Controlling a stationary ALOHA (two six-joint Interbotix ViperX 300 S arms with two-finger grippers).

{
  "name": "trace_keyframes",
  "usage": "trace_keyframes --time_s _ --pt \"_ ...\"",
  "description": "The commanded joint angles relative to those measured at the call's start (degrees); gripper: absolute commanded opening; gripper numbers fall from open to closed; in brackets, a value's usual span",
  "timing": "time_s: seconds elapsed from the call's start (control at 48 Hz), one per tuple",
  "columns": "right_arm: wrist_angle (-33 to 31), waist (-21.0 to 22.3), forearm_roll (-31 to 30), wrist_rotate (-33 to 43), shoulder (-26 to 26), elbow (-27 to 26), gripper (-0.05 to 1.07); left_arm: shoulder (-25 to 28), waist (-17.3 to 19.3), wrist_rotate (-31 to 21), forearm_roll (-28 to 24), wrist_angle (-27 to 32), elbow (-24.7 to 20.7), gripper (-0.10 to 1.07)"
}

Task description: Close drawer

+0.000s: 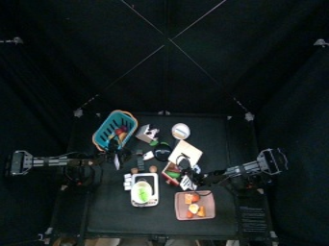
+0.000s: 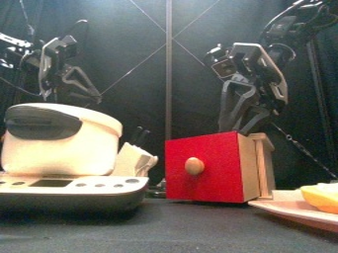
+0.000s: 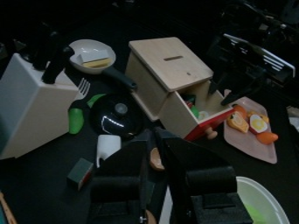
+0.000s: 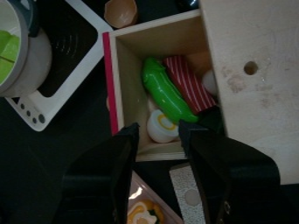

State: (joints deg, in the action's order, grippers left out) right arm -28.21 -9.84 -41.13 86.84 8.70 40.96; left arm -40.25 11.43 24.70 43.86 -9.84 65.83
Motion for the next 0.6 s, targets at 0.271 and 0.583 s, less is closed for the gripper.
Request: trace_keyframes --time_s 0.271,0.583 --pt "0.0 0.7 -7.91 -0.09 5.8 -2.37 0.78 0.97 -0.35 0.0 -0.18 -4.31 -3.34 0.57" --pt "-1.49 7.82 -11.07 0.18 14.85 3.78 0.78 10.28 -9.23 0.09 -1.58 -5.54 -8.17 0.57"
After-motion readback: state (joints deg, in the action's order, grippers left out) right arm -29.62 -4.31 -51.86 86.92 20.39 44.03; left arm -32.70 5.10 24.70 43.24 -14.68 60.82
